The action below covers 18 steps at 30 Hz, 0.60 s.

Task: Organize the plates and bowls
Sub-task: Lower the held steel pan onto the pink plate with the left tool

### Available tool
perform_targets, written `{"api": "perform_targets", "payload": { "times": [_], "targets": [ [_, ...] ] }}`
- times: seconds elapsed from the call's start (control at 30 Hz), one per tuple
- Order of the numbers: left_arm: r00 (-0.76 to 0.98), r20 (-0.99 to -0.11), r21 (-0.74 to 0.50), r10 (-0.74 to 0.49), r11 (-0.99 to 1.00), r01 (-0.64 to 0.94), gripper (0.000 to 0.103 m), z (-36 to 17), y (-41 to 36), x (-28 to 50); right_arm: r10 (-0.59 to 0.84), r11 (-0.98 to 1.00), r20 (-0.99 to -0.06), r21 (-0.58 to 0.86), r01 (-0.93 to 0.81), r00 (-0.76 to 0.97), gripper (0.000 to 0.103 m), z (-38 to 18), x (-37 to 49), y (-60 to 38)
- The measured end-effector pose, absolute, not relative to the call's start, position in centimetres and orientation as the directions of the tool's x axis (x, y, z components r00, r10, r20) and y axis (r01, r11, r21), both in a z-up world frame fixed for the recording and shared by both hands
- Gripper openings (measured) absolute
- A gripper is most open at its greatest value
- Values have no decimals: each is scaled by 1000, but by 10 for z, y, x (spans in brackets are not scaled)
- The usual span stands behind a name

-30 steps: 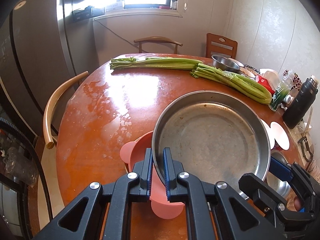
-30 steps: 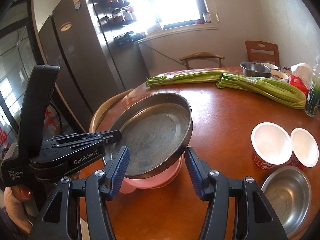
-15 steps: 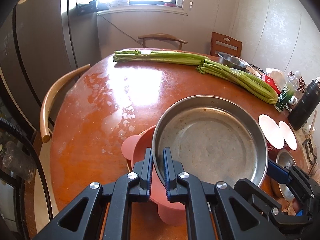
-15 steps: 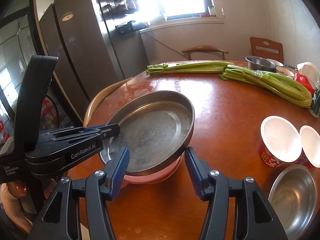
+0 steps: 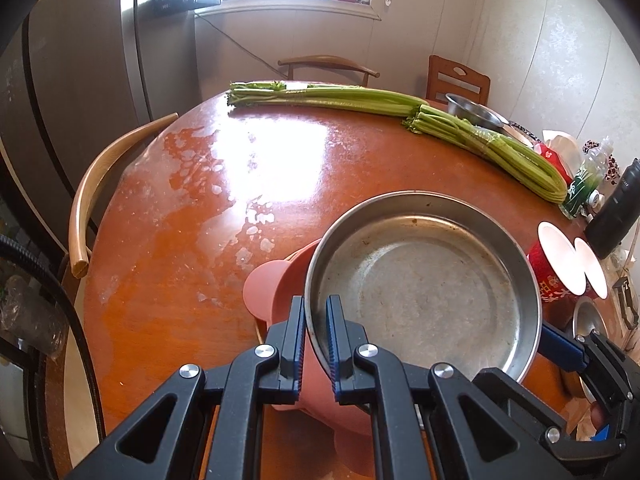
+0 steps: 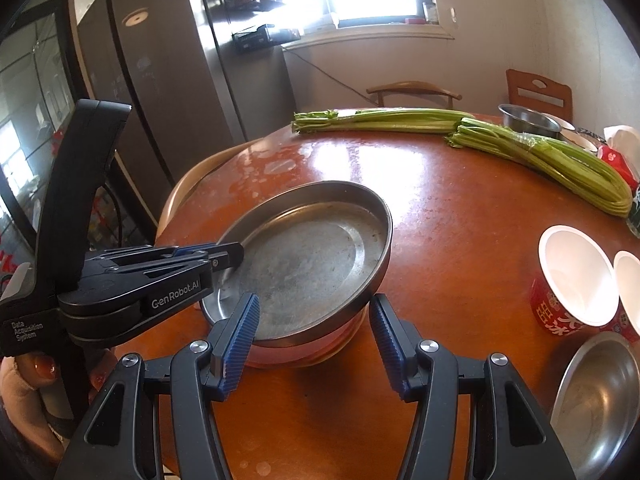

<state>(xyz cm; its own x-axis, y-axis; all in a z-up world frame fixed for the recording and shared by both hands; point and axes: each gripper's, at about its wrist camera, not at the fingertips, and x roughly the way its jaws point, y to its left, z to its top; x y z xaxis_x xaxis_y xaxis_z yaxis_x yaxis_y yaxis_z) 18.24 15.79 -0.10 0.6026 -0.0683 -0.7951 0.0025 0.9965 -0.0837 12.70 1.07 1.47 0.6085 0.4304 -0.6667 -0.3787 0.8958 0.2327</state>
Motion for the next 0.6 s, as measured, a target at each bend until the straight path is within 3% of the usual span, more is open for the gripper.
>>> {"api": "perform_targets", "payload": {
  "times": [0.6],
  "targets": [
    [589, -807, -46, -31, 999, -11, 11, -15, 162, 188, 415, 896, -692, 197, -398, 590, 60, 0, 132, 25]
  ]
}}
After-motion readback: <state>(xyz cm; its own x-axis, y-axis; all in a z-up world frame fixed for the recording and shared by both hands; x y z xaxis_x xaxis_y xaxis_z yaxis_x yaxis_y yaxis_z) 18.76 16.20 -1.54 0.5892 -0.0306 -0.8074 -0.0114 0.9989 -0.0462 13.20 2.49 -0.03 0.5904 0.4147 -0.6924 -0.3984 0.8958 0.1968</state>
